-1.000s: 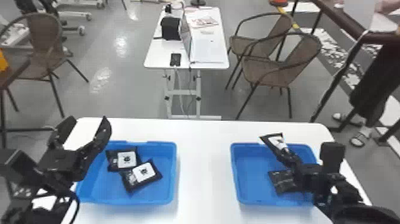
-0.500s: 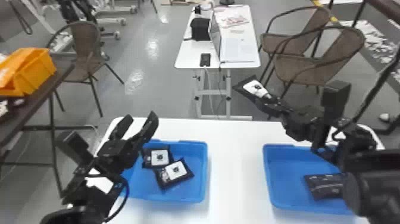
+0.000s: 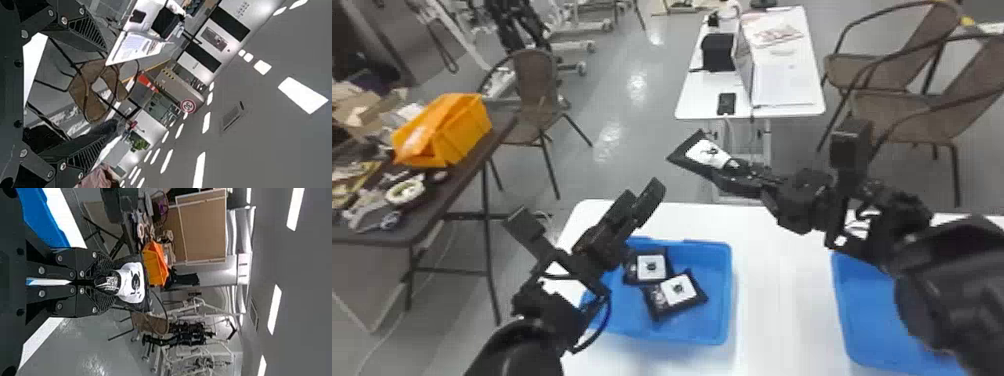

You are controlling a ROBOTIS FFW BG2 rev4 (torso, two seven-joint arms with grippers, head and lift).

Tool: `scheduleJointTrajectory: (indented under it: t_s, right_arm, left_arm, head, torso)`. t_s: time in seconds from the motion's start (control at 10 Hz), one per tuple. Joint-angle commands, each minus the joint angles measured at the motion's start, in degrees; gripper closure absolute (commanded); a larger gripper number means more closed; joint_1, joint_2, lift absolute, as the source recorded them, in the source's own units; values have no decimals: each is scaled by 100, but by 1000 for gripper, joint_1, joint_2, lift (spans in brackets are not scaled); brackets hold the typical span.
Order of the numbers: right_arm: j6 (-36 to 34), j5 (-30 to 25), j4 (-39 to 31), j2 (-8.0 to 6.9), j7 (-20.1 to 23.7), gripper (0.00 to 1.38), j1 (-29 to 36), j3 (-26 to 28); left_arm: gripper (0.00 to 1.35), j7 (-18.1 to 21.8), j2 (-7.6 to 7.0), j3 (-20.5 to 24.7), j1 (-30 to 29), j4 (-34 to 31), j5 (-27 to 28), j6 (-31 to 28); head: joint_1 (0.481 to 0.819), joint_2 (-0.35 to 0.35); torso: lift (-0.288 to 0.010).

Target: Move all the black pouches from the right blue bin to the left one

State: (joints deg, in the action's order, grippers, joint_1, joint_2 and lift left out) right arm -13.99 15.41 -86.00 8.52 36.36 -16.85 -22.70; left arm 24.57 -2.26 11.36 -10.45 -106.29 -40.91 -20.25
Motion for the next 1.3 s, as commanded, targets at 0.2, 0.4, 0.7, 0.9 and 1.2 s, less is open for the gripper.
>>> scheduleJointTrajectory:
  t_s: [0.2, 0.4, 0.7, 0.9, 1.2]
  right_arm:
    - [160, 410, 373, 18, 11, 1288, -336, -700]
    - [186, 524, 505, 1, 11, 1288, -415, -858]
    - [195, 630, 611, -8, 11, 1288, -442, -938]
    - [204, 630, 655, -8, 11, 1288, -442, -938]
    - [423, 559, 901, -61, 11, 918, -415, -920]
  left_arm:
    - [263, 136, -3, -178, 237, -6, -479, -357]
    - [271, 136, -20, -213, 254, -6, -374, -357]
    - [1242, -216, 6, -134, 184, -182, 4, -568]
    - [1225, -409, 41, -108, 61, -314, 180, -234]
    - [1225, -409, 85, -126, 8, -287, 118, 30]
  head:
    - [674, 274]
    - [672, 277]
    - [682, 288]
    - [687, 302]
    - [684, 313]
  torso:
    - [0]
    - [0]
    - [0]
    - [0]
    - [0]
